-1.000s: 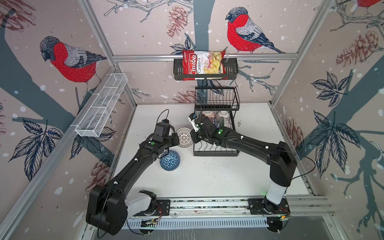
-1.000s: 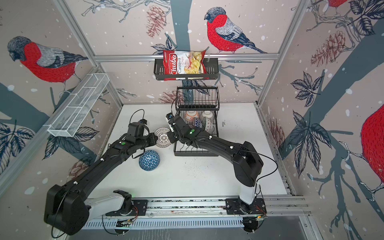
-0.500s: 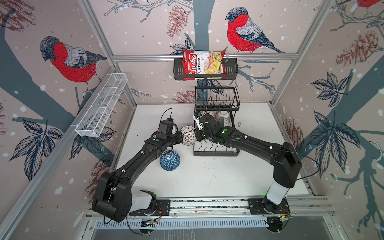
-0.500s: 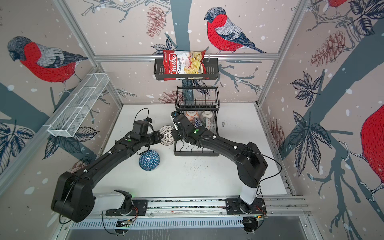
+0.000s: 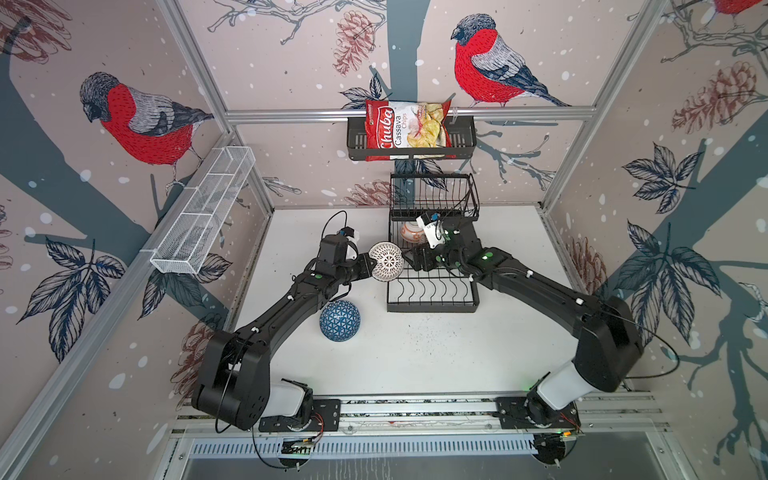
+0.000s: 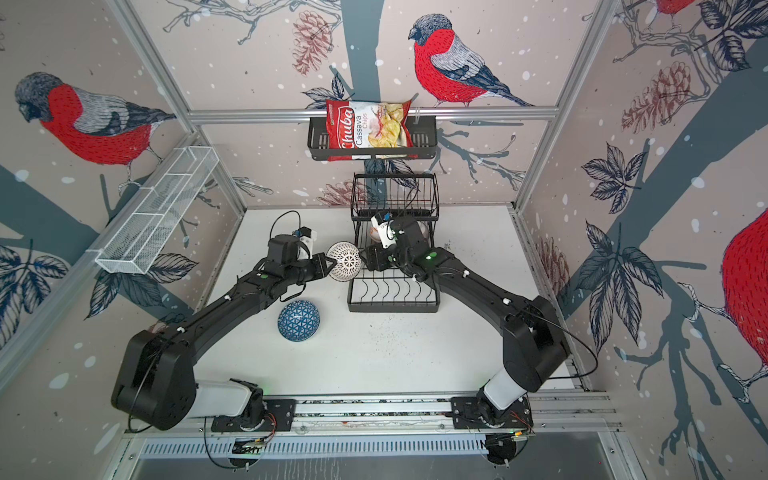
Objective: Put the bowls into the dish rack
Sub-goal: 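Carry the white red-patterned bowl toward the rack with both grippers, then open the left gripper, leaving the bowl in the right gripper beside the rack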
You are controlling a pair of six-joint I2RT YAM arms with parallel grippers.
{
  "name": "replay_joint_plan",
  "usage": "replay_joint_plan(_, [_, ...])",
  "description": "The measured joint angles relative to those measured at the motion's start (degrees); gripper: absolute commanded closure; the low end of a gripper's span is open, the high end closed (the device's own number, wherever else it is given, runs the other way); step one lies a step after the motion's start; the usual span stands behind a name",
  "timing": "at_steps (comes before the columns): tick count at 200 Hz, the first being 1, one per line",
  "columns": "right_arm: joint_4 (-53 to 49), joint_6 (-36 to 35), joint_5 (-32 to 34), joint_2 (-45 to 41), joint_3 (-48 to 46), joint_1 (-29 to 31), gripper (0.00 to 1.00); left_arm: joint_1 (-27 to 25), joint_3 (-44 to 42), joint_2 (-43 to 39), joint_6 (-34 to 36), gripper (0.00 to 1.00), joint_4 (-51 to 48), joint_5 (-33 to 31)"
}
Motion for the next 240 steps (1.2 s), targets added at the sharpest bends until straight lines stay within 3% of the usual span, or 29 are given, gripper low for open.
replay_joint_plan(38, [2.4, 0.0, -7.3, -4.7, -4.2, -3.0, 0.0, 0.0, -0.2, 0.6, -0.2, 1.0, 4.9, 5.4])
replay_joint_plan(79, [5.4, 1.3, -13.3, -6.8, -6.2, -4.3, 0.01, 0.0, -1.0, 1.9, -2.3, 1.0, 10.9, 11.8])
replay_joint_plan(167, [8.8, 4.1, -19.5, -6.7, -6.4, -4.4, 0.0, 0.4, -4.4, 2.0, -9.8, 1.0, 26.5, 21.6])
replay_joint_plan(203, [10.1, 4.7, -22.2, -6.1, -6.1, -4.2, 0.01, 0.5, -5.1, 2.4, -13.3, 1.0, 31.4, 23.3])
replay_joint_plan(240, [11.9, 6.0, -24.3, -5.0, -5.6, -3.3, 0.09, 0.6, -5.1, 1.6, -13.6, 1.0, 32.2, 23.3])
